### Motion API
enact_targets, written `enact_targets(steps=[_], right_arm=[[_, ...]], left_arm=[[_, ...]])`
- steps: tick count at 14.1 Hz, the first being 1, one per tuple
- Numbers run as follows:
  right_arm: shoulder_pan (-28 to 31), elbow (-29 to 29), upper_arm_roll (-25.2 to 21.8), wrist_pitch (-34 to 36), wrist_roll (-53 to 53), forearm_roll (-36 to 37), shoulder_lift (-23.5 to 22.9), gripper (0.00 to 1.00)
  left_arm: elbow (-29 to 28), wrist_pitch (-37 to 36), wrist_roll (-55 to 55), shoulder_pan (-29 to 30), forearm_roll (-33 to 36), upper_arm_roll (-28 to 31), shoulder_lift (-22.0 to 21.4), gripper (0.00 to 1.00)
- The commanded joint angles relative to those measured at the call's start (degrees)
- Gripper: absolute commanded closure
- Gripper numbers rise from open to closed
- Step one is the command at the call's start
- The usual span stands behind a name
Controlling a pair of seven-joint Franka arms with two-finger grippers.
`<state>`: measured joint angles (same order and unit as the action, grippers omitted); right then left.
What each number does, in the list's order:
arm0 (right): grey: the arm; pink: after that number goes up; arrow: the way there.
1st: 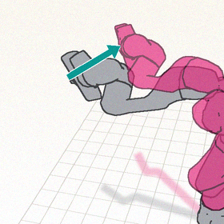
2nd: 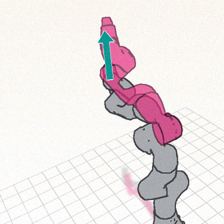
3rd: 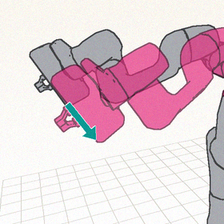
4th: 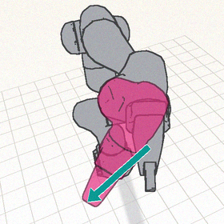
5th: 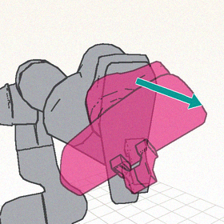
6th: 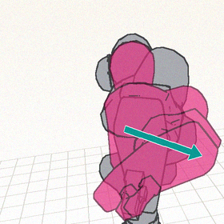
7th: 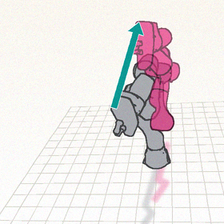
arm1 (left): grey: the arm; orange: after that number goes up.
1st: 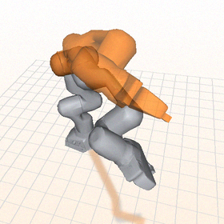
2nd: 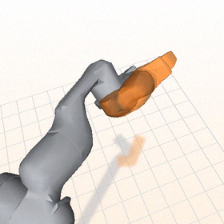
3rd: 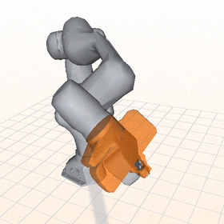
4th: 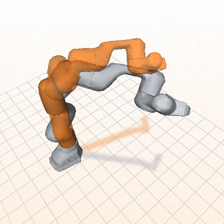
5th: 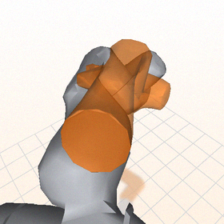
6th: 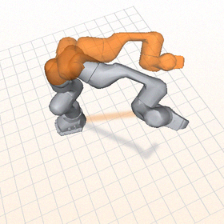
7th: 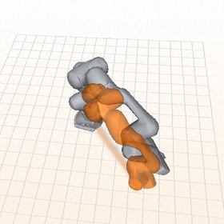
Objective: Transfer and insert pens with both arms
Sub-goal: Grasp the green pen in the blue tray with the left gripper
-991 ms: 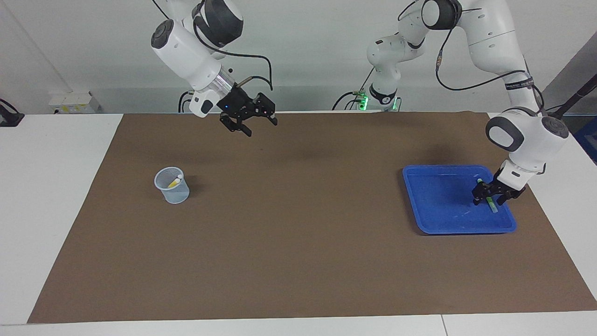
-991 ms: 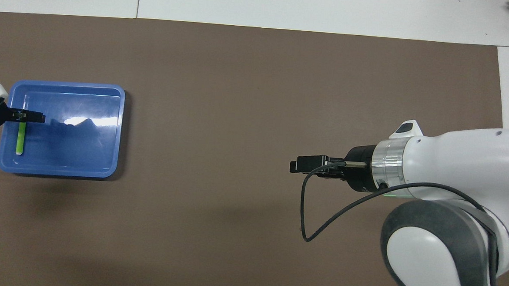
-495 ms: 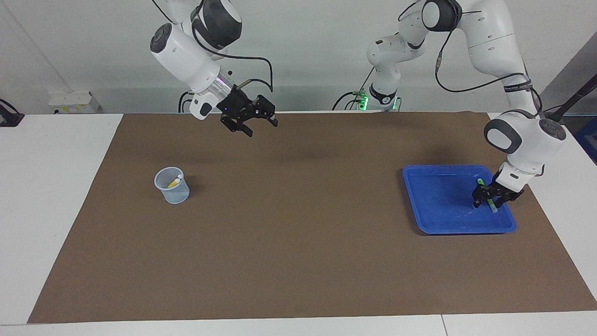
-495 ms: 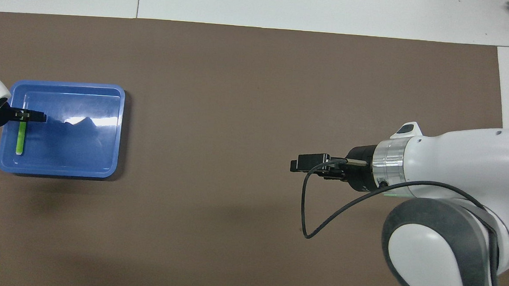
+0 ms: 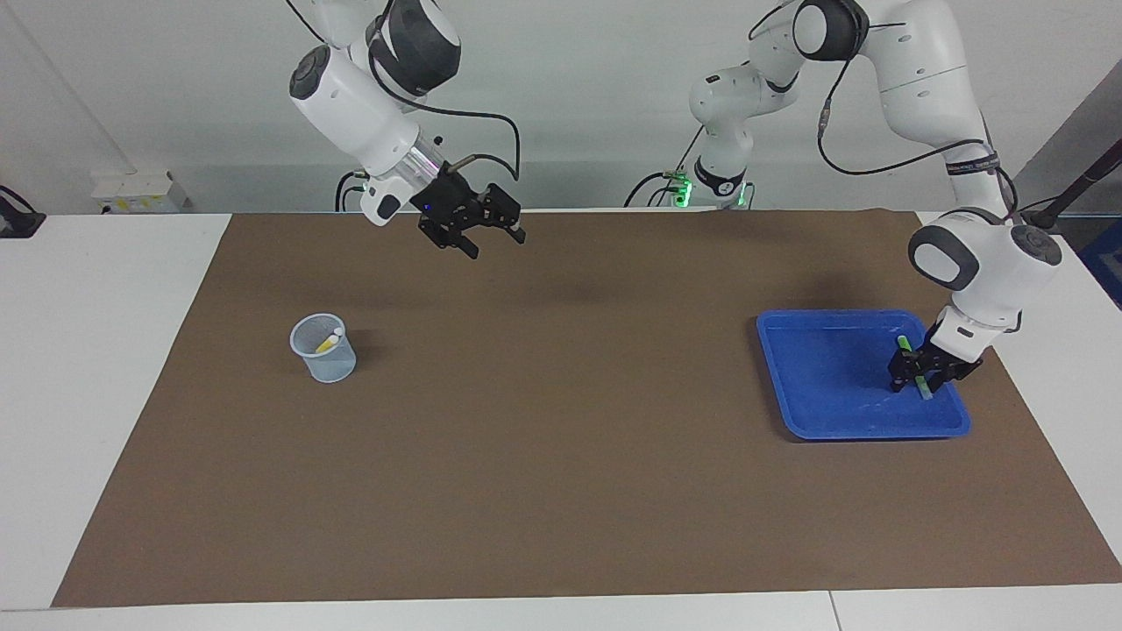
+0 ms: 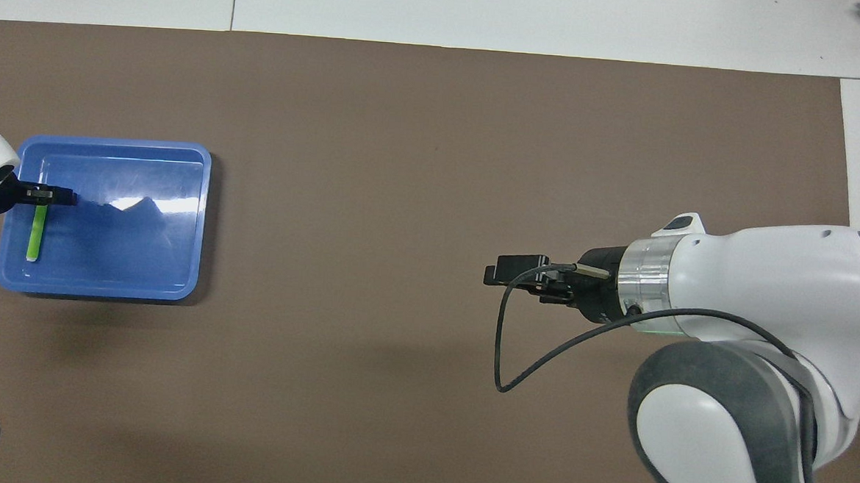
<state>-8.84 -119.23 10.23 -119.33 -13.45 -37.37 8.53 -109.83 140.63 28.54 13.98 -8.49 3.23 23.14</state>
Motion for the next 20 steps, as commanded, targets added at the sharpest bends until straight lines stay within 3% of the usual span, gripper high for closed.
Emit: enact_targets(steps=[1, 7, 9, 20], right_arm=[[-0.13, -1.62, 0.14, -1.51, -0.53, -1.91, 0.52, 0.0], [-0.3, -1.97, 0.23, -2.48, -1.85, -1.91, 0.34, 0.0], [-0.3, -2.06, 0.23, -2.57, -1.85, -1.91, 0.34, 0.0], [-1.45, -2.15, 0.14, -3.71, -4.04, -1.91, 0.25, 0.0]], left_arm=[[0.32, 1.14, 1.25, 0.0, -1.09, -0.07, 0.5, 0.61], [0.24, 2.28, 1.17, -0.35, -1.18, -0.07, 0.67, 0.84], [0.24, 2.37, 0.73, -0.35, -1.18, -0.15, 0.67, 1.0], [2.51, -2.01, -5.5, -1.23, -4.96, -0.33, 0.15, 1.0]])
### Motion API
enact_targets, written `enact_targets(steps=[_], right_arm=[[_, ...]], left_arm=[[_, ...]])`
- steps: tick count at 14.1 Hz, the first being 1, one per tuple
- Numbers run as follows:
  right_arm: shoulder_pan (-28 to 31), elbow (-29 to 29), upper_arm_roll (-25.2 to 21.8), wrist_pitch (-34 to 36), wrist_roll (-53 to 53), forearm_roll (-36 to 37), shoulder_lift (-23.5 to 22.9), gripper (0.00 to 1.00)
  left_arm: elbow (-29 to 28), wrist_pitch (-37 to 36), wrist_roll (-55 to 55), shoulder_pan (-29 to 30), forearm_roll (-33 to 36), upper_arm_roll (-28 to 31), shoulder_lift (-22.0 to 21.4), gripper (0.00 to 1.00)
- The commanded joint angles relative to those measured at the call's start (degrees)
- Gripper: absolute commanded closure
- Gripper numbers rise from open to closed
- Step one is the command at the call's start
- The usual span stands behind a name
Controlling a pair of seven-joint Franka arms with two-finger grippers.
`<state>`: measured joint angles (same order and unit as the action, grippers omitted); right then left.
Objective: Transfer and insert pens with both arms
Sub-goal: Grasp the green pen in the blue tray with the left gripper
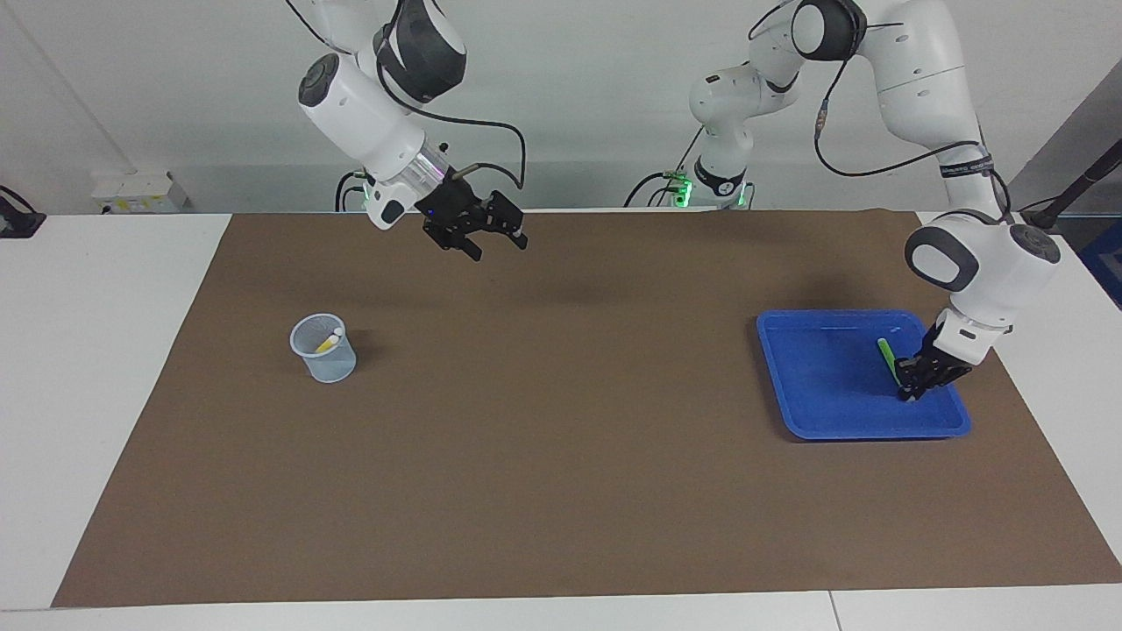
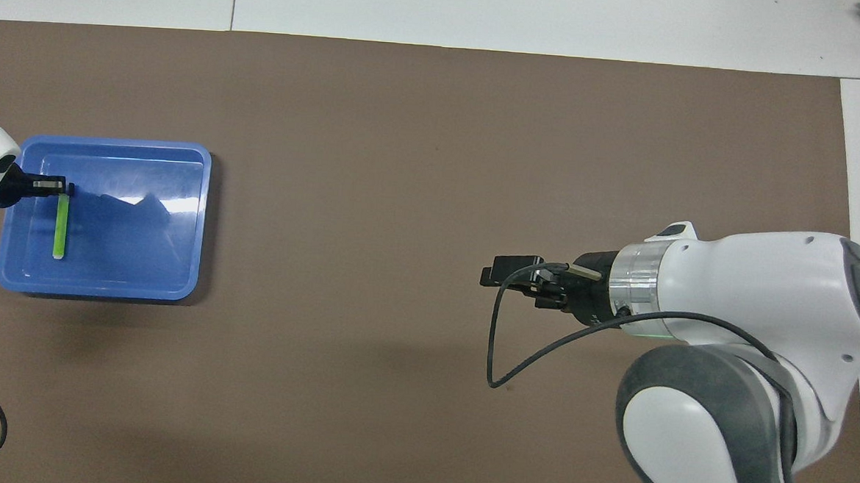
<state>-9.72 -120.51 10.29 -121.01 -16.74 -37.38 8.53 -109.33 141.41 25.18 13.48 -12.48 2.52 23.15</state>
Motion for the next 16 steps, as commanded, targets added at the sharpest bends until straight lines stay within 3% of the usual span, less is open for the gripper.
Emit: enact_targets(steps=[1, 8, 16], right_arm=[[-0.56, -0.86, 0.08, -2.04, -0.84, -1.91, 0.26, 0.0], [-0.56, -0.86, 0.08, -2.04, -0.93, -1.91, 0.26, 0.0], [-0.56, -1.04, 0.08, -2.13, -0.93, -1.91, 0.26, 0.0]], left_arm=[[2.71, -4.64, -3.55, -0.82, -0.97, 0.38, -0.29, 1.0], [4.04, -15.46, -20.32, -3.72, -0.88, 0.64, -8.02, 1.0], [4.56, -22.4, -50.19, -6.0, -0.44, 0.2, -16.54, 1.0]])
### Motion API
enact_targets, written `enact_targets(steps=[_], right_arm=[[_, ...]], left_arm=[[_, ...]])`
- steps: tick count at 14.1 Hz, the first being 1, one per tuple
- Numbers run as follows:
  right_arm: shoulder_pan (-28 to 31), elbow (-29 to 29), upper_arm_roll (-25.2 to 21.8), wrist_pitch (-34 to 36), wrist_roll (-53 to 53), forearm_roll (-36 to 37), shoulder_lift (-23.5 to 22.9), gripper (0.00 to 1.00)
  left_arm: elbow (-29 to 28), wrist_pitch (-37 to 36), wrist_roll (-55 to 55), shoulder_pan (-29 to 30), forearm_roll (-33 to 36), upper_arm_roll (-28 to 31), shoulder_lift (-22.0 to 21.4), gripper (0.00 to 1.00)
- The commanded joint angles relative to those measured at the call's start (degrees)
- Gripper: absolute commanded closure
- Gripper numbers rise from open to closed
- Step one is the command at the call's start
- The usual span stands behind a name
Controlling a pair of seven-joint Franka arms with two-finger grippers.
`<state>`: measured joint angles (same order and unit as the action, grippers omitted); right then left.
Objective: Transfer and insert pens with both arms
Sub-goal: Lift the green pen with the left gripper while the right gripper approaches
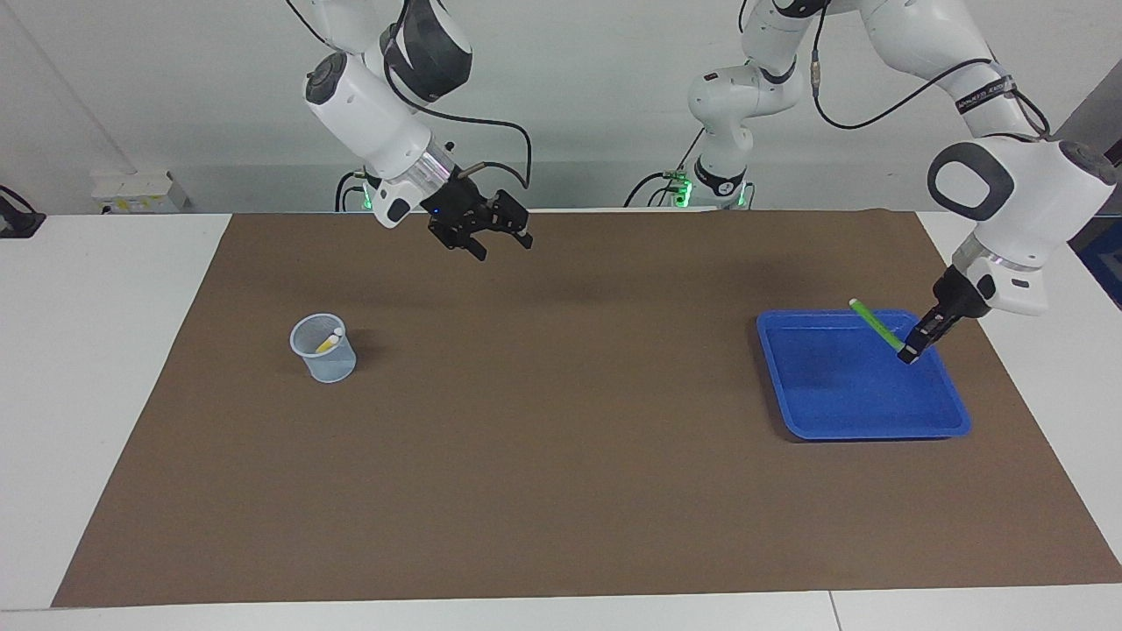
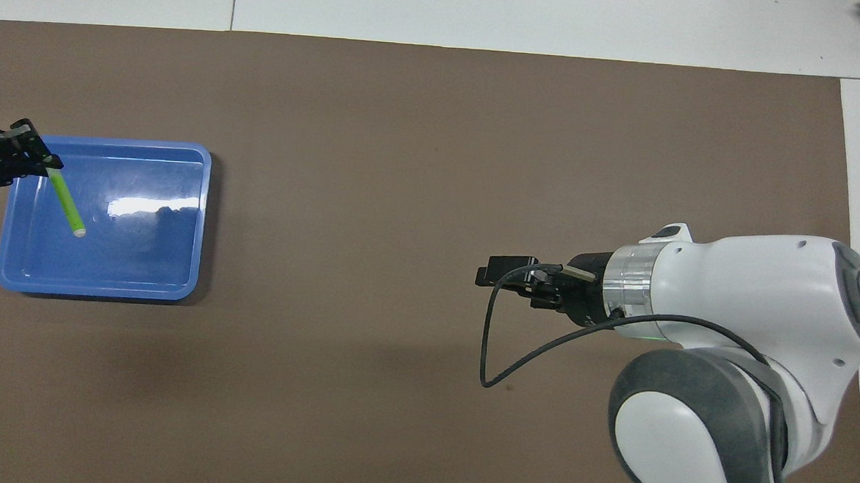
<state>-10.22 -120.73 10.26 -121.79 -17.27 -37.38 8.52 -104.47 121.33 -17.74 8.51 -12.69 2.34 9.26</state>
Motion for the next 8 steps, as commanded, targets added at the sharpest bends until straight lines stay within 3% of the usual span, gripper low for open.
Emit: enact_targets(steps=[1, 8], right_arm=[[-0.07, -0.82, 0.11, -1.34, -0.48, -1.91, 0.27, 0.0], [-0.07, -0.82, 0.2, -1.34, -0.49, -1.91, 0.18, 0.0]], left_arm=[[-0.3, -3.29, -11.4, -1.65, -0.23, 0.47, -4.06, 1.0], [-0.47, -6.37, -38.47, -7.18, -0.23, 0.47, -12.59, 1.0]])
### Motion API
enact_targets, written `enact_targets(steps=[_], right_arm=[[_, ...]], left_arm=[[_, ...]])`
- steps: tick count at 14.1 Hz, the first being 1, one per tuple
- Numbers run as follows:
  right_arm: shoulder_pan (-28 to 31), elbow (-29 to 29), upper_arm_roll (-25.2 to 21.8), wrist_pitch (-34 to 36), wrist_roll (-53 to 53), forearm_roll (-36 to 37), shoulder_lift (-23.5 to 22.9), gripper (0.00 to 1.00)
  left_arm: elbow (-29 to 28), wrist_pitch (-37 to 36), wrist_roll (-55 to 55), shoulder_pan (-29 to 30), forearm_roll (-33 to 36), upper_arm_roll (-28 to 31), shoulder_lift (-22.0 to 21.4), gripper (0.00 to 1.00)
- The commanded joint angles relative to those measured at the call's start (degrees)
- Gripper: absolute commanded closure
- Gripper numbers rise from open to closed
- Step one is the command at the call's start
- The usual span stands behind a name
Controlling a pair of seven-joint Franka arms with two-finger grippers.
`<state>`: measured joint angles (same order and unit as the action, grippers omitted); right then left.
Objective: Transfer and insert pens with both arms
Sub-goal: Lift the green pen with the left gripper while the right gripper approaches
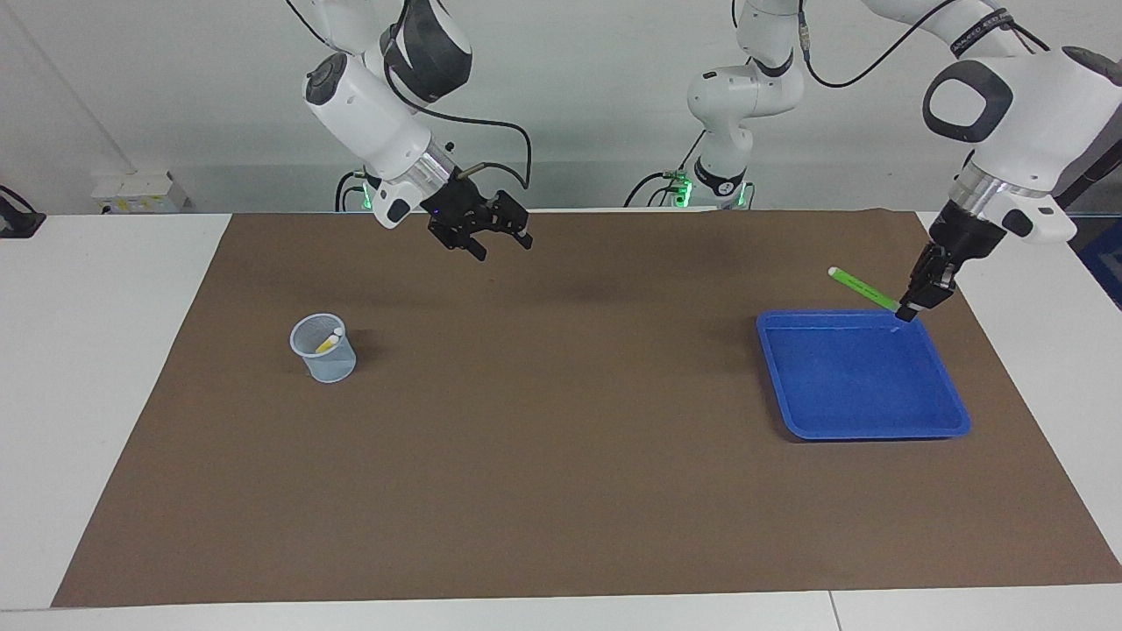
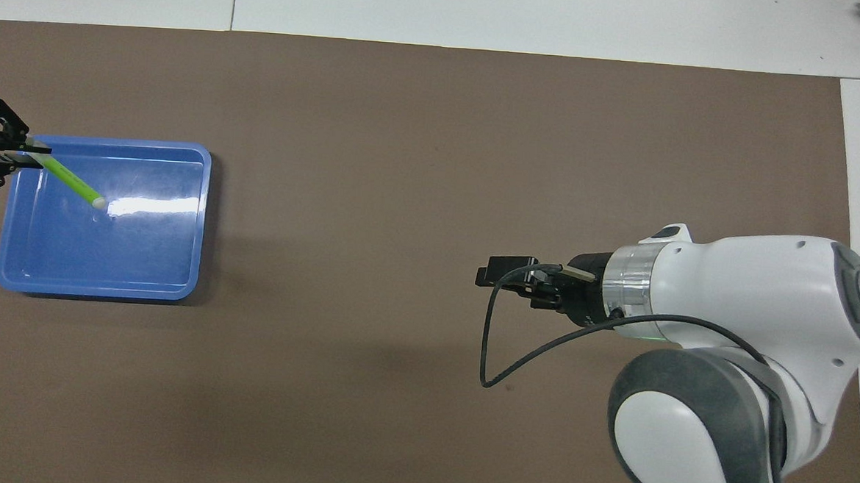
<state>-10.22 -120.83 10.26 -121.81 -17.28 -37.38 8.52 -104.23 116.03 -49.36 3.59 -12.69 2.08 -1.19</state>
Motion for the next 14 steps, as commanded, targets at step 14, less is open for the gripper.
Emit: enact_targets(steps=[14], right_arm=[[0.02, 2.88, 0.02, -0.63, -0.48, -13.31, 2.2, 0.0]], left_arm=[[-1.5, -5.19, -50.98, -16.24, 13.29, -5.32, -9.09, 1.0]])
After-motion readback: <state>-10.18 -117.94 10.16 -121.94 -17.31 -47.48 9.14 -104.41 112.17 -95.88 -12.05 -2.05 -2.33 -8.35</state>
